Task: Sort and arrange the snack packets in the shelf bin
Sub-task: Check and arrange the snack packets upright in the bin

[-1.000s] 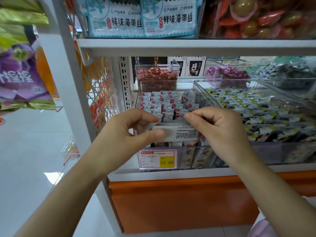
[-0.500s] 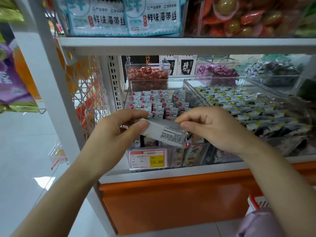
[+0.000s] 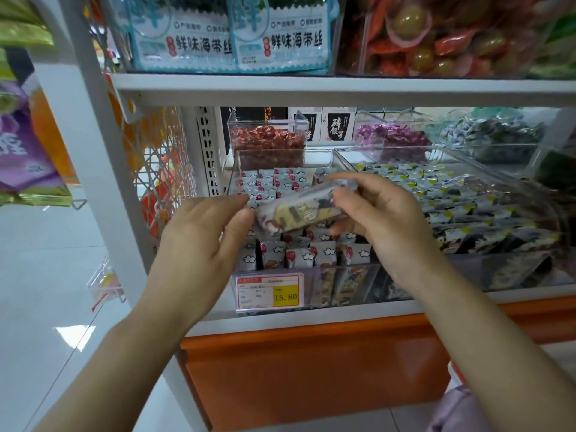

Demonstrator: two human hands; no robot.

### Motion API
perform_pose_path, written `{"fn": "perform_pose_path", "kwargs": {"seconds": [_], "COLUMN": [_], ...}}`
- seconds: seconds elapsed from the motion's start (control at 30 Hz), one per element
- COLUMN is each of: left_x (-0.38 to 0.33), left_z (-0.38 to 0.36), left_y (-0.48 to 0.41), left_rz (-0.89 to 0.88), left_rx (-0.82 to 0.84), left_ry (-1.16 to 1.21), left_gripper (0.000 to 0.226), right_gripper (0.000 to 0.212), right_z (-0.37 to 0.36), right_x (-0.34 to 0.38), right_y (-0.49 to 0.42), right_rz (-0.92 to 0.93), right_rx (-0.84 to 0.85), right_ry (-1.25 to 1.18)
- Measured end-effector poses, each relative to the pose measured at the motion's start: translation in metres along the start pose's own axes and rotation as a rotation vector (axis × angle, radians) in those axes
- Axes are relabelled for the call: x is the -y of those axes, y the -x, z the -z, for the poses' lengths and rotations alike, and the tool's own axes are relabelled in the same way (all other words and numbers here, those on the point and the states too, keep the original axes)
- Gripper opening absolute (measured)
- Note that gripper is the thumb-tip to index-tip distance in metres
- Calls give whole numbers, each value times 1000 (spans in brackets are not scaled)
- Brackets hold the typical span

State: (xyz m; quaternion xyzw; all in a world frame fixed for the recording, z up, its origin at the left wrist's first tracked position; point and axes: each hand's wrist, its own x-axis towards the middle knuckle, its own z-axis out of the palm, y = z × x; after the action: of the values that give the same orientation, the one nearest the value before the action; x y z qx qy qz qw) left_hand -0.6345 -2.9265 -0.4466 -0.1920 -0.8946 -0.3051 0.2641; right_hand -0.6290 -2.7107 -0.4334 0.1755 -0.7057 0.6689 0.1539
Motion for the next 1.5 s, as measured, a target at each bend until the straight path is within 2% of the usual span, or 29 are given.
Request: {"fn": "perform_pose_path", "kwargs": {"seconds": [0.1, 0.27, 0.37, 0.53, 0.73, 0.9, 1.1, 1.2, 1.27, 1.37, 1.5], "left_x": [7, 17, 19, 20, 21, 22, 23, 24, 24, 25, 26], "left_z": [-1, -8, -8, -9, -10, -10, -10, -9, -9, -9, -9], "left_y": [3, 9, 9, 7, 7, 6, 5, 5, 5, 4, 4], "left_rz": [-51, -65, -78, -77, -79, -78, -78, -87, -99, -104, -99], "left_rx": [125, 257, 260, 266, 253, 250, 251, 240, 232, 226, 226], "left_ry": [-201, -282, -264, -232, -171, -152, -149, -144, -147, -141, -135], "left_gripper": [60, 78, 76, 65, 64, 63, 63, 63, 62, 62, 61], "right_gripper": [13, 14, 12, 35, 26, 28, 26, 25, 22, 22, 23], "right_z": [5, 0, -6, -15, -22, -30, -47, -52, -53, -49, -42], "right_x": [-3, -7, -8, -13, -9, -12, -25, -27, -26, -19, -16], "right_y": [-4, -11, -15, -19, -22, -18, -12, -9, -10, -19, -44], "right_rz": [-4, 65, 102, 121, 112, 71, 187, 308, 330, 296, 196], "right_rx": [-21, 87, 146, 180, 138, 246, 206, 314, 394, 401, 252], "right_ry": [59, 349, 490, 599, 578, 578, 811, 1123, 1209, 1137, 1020]}}
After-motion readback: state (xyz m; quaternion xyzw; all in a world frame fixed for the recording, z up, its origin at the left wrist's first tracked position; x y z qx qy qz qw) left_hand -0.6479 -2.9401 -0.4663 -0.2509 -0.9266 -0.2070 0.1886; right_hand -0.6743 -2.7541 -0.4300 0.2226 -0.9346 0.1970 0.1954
